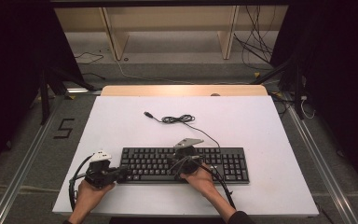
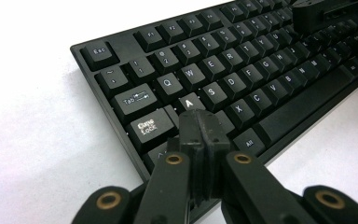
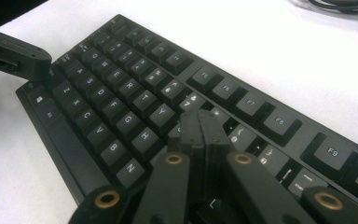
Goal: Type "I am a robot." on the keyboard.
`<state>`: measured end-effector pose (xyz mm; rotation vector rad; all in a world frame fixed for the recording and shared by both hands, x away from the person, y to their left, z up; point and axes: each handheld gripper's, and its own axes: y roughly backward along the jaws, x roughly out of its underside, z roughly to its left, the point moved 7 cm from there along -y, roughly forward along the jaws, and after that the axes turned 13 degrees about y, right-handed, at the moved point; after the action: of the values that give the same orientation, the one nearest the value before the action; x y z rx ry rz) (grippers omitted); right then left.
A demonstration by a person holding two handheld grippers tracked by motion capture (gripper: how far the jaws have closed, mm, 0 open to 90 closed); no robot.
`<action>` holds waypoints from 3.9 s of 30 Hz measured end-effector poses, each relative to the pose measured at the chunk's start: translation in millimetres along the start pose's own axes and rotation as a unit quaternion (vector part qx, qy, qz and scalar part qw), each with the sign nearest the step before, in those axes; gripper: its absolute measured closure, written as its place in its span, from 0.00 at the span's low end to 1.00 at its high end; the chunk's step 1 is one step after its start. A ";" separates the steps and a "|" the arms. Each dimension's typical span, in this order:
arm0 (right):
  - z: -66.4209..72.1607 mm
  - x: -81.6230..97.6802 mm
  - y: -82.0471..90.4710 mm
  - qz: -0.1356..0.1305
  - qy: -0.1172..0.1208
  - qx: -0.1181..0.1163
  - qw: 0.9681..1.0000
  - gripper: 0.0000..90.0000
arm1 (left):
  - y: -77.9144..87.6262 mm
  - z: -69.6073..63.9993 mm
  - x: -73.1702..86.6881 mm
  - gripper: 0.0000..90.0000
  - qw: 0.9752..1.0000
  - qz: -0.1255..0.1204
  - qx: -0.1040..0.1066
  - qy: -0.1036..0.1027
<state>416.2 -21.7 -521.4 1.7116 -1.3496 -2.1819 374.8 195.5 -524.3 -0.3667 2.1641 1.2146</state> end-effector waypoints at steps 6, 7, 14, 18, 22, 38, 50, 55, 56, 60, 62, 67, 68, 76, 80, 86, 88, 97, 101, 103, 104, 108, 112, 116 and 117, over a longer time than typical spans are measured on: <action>-1.0 1.7 -2.1 0.006 -0.002 0.004 1.000 1.00 | -2.7 -0.6 2.0 0.99 1.000 0.008 -0.002 -0.003; -1.3 2.0 -2.5 0.007 -0.002 0.004 1.000 1.00 | -2.7 -0.8 2.0 0.99 1.000 0.008 -0.002 -0.004; -1.3 3.0 -3.8 0.010 -0.001 0.004 1.000 1.00 | -2.9 0.3 2.2 0.99 1.000 0.011 -0.001 -0.002; -1.3 5.0 -5.9 0.012 0.001 0.007 1.000 1.00 | -4.0 2.8 3.5 0.99 1.000 0.017 -0.005 0.002; -1.1 5.2 -6.1 0.012 0.004 0.009 1.000 1.00 | -3.8 3.1 3.5 0.99 1.000 0.020 -0.004 0.008; -1.7 5.1 -5.1 0.008 -0.004 0.006 1.000 1.00 | -0.5 0.4 -0.4 0.95 1.000 0.002 0.004 0.007; -2.3 -3.7 6.6 -0.028 -0.014 -0.010 0.999 0.81 | 7.6 -6.2 -9.4 0.79 0.998 -0.043 0.035 0.011; -0.9 -5.6 9.1 -0.035 -0.013 -0.016 0.999 0.72 | 8.4 -7.5 -10.8 0.71 0.998 -0.049 0.043 0.016; -0.4 -6.1 9.4 -0.037 -0.012 -0.017 0.999 0.69 | 8.7 -7.6 -11.0 0.70 0.998 -0.050 0.044 0.015; 1.3 -6.6 10.3 -0.038 -0.013 -0.024 0.999 0.61 | 9.5 -8.0 -12.3 0.64 0.997 -0.054 0.045 0.017; 2.1 -7.0 10.9 -0.038 -0.012 -0.024 0.999 0.55 | 9.5 -7.7 -13.2 0.59 0.997 -0.058 0.043 0.019; 4.3 -8.1 13.3 -0.041 -0.012 -0.025 0.999 0.49 | 10.0 -8.0 -14.4 0.52 0.997 -0.062 0.046 0.025; 5.2 -8.5 13.8 -0.042 -0.010 -0.027 0.999 0.48 | 9.9 -8.0 -14.6 0.51 0.997 -0.063 0.046 0.025; 16.2 -9.7 18.3 -0.045 0.001 -0.042 0.998 0.43 | 11.4 -8.3 -16.7 0.43 0.996 -0.074 0.050 0.027; 21.9 -9.1 20.1 -0.044 0.006 -0.049 0.998 0.43 | 11.8 -8.7 -17.4 0.41 0.995 -0.079 0.051 0.025; 30.2 -8.5 22.9 -0.045 0.012 -0.056 0.997 0.43 | 12.3 -8.4 -18.2 0.39 0.995 -0.084 0.051 0.027; 32.8 -8.4 23.3 -0.046 0.014 -0.060 0.997 0.43 | 12.7 -8.6 -18.5 0.39 0.995 -0.086 0.052 0.026; 42.0 -6.2 22.7 -0.044 0.021 -0.071 0.996 0.50 | 13.6 -9.5 -19.2 0.37 0.994 -0.091 0.054 0.024; 45.0 -4.2 22.7 -0.042 0.024 -0.076 0.996 0.58 | 14.1 -9.5 -19.4 0.36 0.994 -0.091 0.055 0.022; 46.2 -3.1 22.7 -0.041 0.025 -0.079 0.996 0.63 | 14.1 -9.8 -19.3 0.36 0.994 -0.091 0.055 0.022; 46.7 -2.6 22.5 -0.040 0.026 -0.079 0.996 0.65 | 14.2 -9.9 -19.4 0.36 0.994 -0.092 0.056 0.021; 48.8 -0.1 21.9 -0.036 0.030 -0.082 0.996 0.74 | 14.9 -10.1 -19.9 0.36 0.994 -0.095 0.056 0.020; 50.3 2.5 20.4 -0.030 0.032 -0.082 0.996 0.82 | 15.2 -10.3 -20.1 0.36 0.993 -0.097 0.056 0.020; 51.6 4.8 18.9 -0.025 0.035 -0.082 0.996 0.90 | 15.7 -11.0 -20.6 0.36 0.993 -0.101 0.058 0.020; 51.8 5.3 18.6 -0.024 0.036 -0.082 0.996 0.92 | 15.9 -11.1 -20.8 0.36 0.993 -0.103 0.058 0.020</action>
<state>364.0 -5.6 -513.3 1.7602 -1.0907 -2.1648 378.4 193.5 -496.1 -0.5530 2.1594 0.9710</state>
